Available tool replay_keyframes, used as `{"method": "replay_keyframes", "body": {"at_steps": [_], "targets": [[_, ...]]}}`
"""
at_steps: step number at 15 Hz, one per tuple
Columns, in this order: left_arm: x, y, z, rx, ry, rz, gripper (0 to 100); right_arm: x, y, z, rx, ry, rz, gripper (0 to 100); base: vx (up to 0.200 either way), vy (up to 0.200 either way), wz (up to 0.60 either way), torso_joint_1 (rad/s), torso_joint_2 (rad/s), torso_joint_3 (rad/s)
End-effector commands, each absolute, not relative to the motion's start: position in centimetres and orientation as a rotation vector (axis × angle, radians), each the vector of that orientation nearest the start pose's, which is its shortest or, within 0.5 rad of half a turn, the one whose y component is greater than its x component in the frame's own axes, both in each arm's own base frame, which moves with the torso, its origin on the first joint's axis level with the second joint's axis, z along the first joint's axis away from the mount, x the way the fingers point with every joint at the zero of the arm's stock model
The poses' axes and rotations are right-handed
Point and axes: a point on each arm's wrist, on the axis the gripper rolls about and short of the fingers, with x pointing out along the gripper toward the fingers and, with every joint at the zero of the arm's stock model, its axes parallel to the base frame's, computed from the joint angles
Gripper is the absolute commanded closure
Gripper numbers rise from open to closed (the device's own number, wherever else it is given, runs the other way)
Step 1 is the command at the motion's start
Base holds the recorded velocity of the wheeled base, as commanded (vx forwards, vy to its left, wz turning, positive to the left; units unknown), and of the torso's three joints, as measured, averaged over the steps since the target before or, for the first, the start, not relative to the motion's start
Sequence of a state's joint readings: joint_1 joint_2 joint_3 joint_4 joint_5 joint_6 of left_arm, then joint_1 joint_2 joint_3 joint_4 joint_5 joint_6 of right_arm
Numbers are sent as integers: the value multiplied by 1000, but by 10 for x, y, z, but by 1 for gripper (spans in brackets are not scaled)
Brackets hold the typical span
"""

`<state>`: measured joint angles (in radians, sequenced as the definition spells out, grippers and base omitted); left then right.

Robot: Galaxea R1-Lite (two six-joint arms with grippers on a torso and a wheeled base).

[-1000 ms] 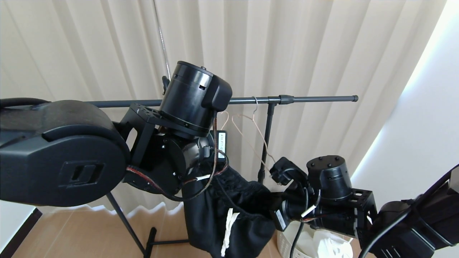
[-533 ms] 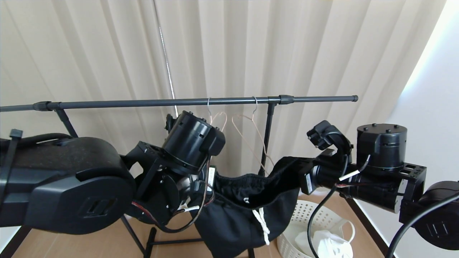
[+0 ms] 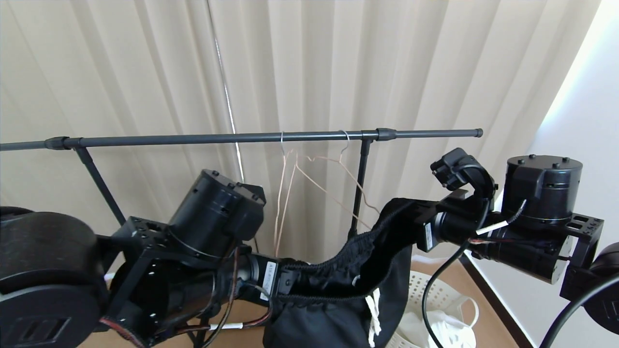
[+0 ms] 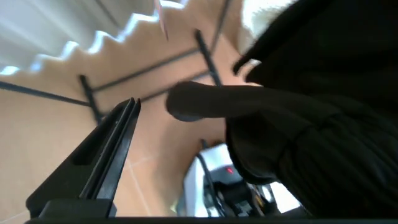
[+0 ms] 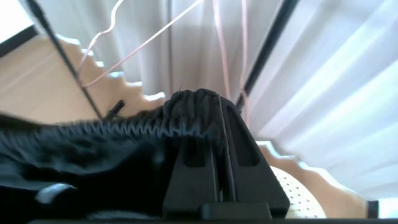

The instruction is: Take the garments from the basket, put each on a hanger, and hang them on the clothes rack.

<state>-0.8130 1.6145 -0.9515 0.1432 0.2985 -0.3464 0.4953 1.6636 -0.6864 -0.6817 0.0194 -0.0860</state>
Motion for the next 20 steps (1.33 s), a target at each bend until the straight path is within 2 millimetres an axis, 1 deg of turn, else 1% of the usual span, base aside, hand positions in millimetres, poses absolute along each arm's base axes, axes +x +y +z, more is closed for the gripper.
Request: {"method": "replay_keyframes", "body": {"at_steps": [1,2,3,5,6,10,13,15,16,17,18,20], "targets": [[173,-163,187,47,773,-431,0,251,136,172,-158,246,511,100,0,0,0,0,0,0],[171,-150,191,6,789,-509,0,251,136,172,-162,245,508,100,0,0,0,0,0,0],[171,-142,195,-19,785,-553,0,251,136,172,-164,246,507,100,0,0,0,0,0,0],[170,-132,203,-69,774,-619,0,254,133,173,-181,238,485,100,0,0,0,0,0,0],[174,-127,204,-102,784,-650,0,256,129,173,-187,236,464,100,0,0,0,0,0,0],[184,-120,206,-170,749,-717,0,260,124,175,-183,234,441,100,0,0,0,0,0,0],[193,-118,206,-162,727,-697,0,262,117,177,-181,225,414,100,0,0,0,0,0,0],[194,-111,201,-138,726,-610,0,260,107,185,-218,191,384,100,0,0,0,0,0,0],[193,-109,196,-119,732,-547,0,259,104,188,-223,179,367,100,0,0,0,0,0,0],[194,-109,195,-111,733,-523,0,258,103,190,-226,175,361,100,0,0,0,0,0,0],[196,-109,193,-96,728,-482,0,257,100,193,-226,163,349,100,0,0,0,0,0,0],[211,-118,193,-74,710,-415,0,252,92,200,-236,138,329,100,0,0,0,0,0,0]]}}
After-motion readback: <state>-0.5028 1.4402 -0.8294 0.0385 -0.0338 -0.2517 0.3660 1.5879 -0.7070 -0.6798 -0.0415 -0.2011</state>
